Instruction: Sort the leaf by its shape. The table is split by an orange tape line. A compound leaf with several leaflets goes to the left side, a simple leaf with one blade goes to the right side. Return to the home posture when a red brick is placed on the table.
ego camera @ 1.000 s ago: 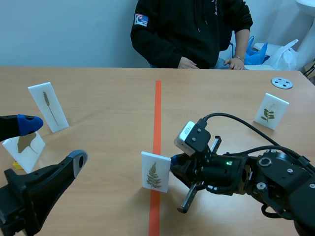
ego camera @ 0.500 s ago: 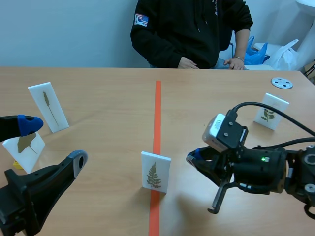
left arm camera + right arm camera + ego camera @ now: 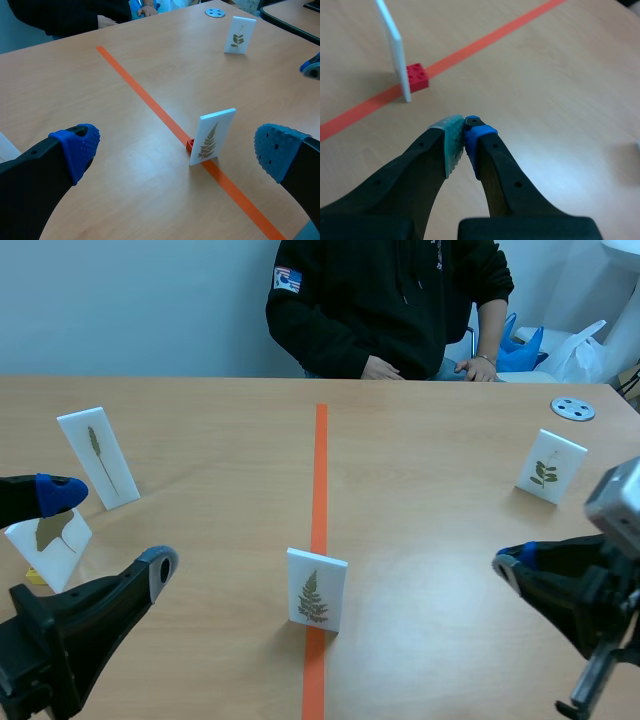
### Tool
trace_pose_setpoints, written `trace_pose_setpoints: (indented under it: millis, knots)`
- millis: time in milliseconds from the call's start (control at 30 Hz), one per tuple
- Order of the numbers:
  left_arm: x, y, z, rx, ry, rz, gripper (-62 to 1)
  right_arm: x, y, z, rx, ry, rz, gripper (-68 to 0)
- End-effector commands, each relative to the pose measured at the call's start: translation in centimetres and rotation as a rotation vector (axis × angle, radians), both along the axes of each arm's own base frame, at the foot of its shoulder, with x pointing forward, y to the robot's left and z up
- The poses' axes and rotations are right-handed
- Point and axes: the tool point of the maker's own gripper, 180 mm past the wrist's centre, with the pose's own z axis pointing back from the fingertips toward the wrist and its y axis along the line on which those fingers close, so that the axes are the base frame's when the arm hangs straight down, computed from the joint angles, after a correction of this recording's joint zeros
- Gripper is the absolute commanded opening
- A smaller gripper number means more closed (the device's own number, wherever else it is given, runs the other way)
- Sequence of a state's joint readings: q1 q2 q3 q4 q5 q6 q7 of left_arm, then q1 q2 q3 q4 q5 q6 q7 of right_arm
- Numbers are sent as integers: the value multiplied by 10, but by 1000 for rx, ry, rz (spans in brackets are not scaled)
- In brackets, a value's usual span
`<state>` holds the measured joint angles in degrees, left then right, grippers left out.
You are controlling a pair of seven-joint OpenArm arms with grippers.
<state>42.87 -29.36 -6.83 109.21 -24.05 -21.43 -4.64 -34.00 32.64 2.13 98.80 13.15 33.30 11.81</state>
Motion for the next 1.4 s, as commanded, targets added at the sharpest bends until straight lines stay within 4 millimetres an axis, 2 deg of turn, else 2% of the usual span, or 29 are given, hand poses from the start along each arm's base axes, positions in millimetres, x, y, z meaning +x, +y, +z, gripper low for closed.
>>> trace_pose_setpoints:
  millis: [0,167,267,333,433,500,700,900,1367]
  knots:
    - [2,-1,6,-20,-20,2,14,4,-8,12,19,-28,-48,-662]
    - [1,-1,5,-15,-13,1,14,5,-49,30,34,-45,-221,-662]
    - [1,-1,4,-13,-11,1,14,6,-68,30,7,-23,-285,-645]
    - [1,-1,4,-13,-11,1,14,6,-74,29,-8,-9,-304,-546]
    - [1,-1,4,-13,-11,1,14,8,-75,32,14,-15,-313,-297]
    - [1,-1,4,-13,-11,1,14,9,-74,34,27,-21,-315,-173]
    - [1,-1,4,-11,-11,0,14,10,-73,34,9,-16,-286,4]
    - [1,-1,4,-10,-12,0,14,9,-55,28,-34,17,-164,4]
    - [1,-1,4,-11,-12,1,14,18,19,-3,78,75,43,4]
